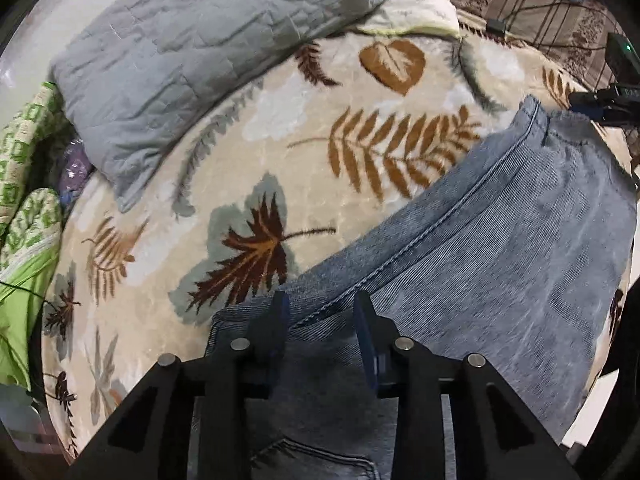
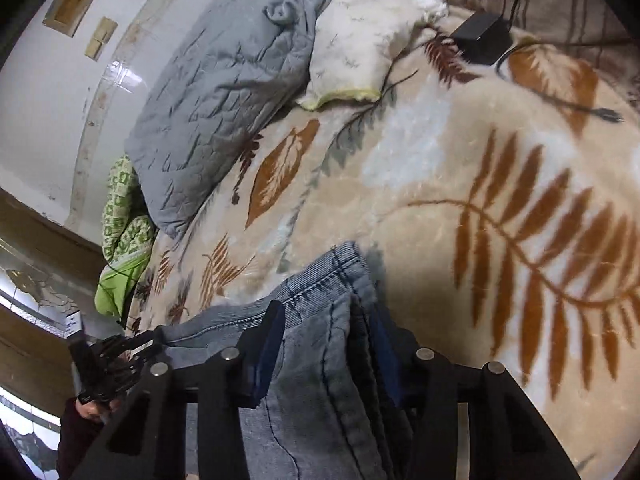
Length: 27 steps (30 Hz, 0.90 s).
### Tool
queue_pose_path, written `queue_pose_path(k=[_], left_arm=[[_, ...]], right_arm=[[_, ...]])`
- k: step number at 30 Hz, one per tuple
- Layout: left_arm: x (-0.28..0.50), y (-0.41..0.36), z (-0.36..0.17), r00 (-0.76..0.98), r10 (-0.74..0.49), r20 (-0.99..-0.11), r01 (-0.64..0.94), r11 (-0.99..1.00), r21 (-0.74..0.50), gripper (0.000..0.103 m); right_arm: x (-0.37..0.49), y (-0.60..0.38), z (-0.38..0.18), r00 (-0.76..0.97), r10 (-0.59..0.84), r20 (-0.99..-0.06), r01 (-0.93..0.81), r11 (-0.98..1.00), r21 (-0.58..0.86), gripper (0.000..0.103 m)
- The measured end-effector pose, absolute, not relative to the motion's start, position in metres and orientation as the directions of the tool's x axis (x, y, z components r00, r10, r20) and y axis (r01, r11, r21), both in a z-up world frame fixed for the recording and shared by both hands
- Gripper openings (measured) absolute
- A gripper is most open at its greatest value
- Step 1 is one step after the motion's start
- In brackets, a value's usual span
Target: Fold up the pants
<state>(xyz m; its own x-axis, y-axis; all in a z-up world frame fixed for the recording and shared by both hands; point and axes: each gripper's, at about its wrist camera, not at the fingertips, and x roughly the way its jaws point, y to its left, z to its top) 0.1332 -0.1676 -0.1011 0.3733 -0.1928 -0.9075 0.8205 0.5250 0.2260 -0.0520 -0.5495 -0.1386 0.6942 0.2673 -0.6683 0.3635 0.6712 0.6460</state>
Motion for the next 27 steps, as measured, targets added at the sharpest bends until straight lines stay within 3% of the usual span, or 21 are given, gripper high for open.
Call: queue_pose_path(k=[4, 5, 7, 9, 12, 21, 23, 25, 27], left_arm=[[0.136, -0.168, -0.113, 0.372, -0.166, -0.913, 0.838, 0.483, 0.253, 0.029], [0.135, -0.168, -0.116, 0.373, -0.167, -0.913, 0.846, 0.465, 0.261, 0.024], [0.135, -0.17, -0.124, 0.393, -0.142, -0.908, 0.85, 0.433, 0.3, 0.009], [0.135, -0.171, -0.129, 0.395, -0.128, -0.91, 0.855, 0.414, 0.313, 0.007], [0.13, -0.166, -0.127, 0.395, -0.149, -0.907, 0.87, 0.378, 0.317, 0.006], [0.128, -0.152, -0.095, 0.34, -0.234, -0.911, 0.91, 0.327, 0.255, 0.007], [0.123, -0.156, -0.099, 0.346, -0.217, -0.913, 0.915, 0.292, 0.278, 0.019], [0.121, -0.159, -0.105, 0.35, -0.215, -0.912, 0.917, 0.276, 0.287, 0.042], [0.117, -0.162, -0.11, 0.34, -0.222, -0.914, 0.926, 0.249, 0.284, 0.053]], right_arm=[[-0.035, -0.537, -0.141, 0.648, 0.241, -0.723, 0.373, 0.727, 0.577, 0.044], [-0.03, -0.532, -0.145, 0.619, 0.23, -0.751, 0.379, 0.75, 0.542, 0.032], [-0.023, -0.521, -0.15, 0.573, 0.201, -0.794, 0.374, 0.798, 0.472, 0.024], [-0.021, -0.514, -0.147, 0.555, 0.148, -0.818, 0.373, 0.835, 0.404, 0.013], [-0.028, -0.508, -0.137, 0.579, 0.124, -0.806, 0.355, 0.851, 0.386, 0.006], [-0.046, -0.499, -0.096, 0.693, 0.116, -0.711, 0.284, 0.863, 0.418, 0.005], [-0.044, -0.497, -0.097, 0.688, 0.12, -0.716, 0.281, 0.865, 0.415, 0.005], [-0.043, -0.498, -0.103, 0.675, 0.12, -0.728, 0.296, 0.86, 0.416, 0.005], [-0.042, -0.503, -0.11, 0.67, 0.13, -0.731, 0.307, 0.848, 0.433, 0.005]])
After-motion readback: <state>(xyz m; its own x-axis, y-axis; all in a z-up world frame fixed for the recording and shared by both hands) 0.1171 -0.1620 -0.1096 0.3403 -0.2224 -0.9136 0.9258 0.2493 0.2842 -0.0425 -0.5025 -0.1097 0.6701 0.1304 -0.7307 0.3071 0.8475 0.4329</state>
